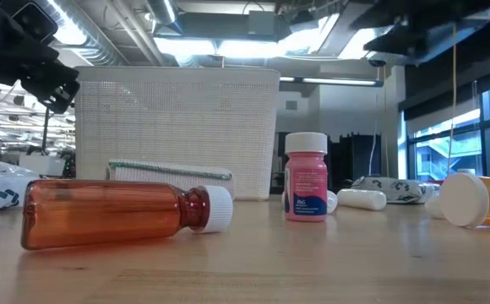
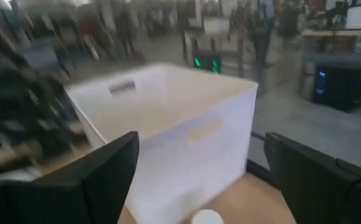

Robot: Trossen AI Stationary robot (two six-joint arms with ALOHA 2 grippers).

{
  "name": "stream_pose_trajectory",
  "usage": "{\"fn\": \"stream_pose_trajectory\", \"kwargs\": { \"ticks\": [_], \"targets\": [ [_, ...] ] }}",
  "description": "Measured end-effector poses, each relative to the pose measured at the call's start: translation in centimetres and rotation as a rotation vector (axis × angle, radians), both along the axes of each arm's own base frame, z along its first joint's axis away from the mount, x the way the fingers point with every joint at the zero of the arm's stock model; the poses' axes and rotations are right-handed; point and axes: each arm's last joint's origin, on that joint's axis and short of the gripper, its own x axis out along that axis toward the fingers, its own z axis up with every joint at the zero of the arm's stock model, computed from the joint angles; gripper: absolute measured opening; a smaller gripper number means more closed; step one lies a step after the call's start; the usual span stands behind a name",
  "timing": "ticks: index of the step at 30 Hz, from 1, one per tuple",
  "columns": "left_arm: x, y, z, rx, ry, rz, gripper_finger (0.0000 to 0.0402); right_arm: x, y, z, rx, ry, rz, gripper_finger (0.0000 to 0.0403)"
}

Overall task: Pick & place medical supplies in basket/bin
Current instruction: Put the white medicine bottle into the white bin

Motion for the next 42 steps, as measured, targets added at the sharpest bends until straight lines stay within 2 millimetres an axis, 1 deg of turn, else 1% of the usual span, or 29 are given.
{"fn": "stream_pose_trajectory", "kwargs": {
  "ticks": [3,6,9,11,13,15,17,23,31,38,42],
  "targets": [
    [0.0,0.1,0.0,0.004,-0.001,0.024,0.0143,3.0,-0.5,-0.1,-0.01,0.17,-0.037,0.0345],
    [0.0,0.2,0.0,0.01,-0.003,0.058,0.0143,5.6,-1.6,-0.7,0.04,0.261,-0.094,0.0345],
    [0.0,0.3,0.0,0.015,-0.004,0.091,0.0143,7.5,-3.3,-2.0,0.143,0.323,-0.085,0.0345],
    [0.0,0.3,0.0,0.017,-0.005,0.104,0.0143,8.2,-4.6,-3.1,0.236,0.338,-0.061,0.0345],
    [0.0,0.3,0.0,0.018,-0.005,0.106,0.0143,8.4,-5.9,-3.9,0.312,0.353,-0.025,0.0345],
    [0.0,0.3,0.0,0.017,-0.005,0.106,0.0143,8.5,-6.9,-4.3,0.341,0.384,0.054,0.0345],
    [0.0,0.3,0.0,0.017,-0.005,0.106,0.0143,8.6,-7.6,-4.6,0.328,0.424,0.139,0.0345],
    [0.0,0.3,0.0,0.017,-0.005,0.106,0.0143,8.2,-9.6,-5.2,0.284,0.498,0.234,0.0345],
    [0.0,0.3,0.0,0.017,-0.005,0.106,0.0143,8.9,-10.5,-7.1,0.283,0.586,0.248,0.0345],
    [0.0,0.3,0.0,0.017,-0.005,0.106,0.0143,9.8,-10.9,-9.7,0.353,0.655,0.233,0.0345],
    [0.0,0.3,0.0,0.017,-0.005,0.106,0.0143,10.4,-11.1,-10.7,0.394,0.641,0.211,0.0345]
  ]
}}
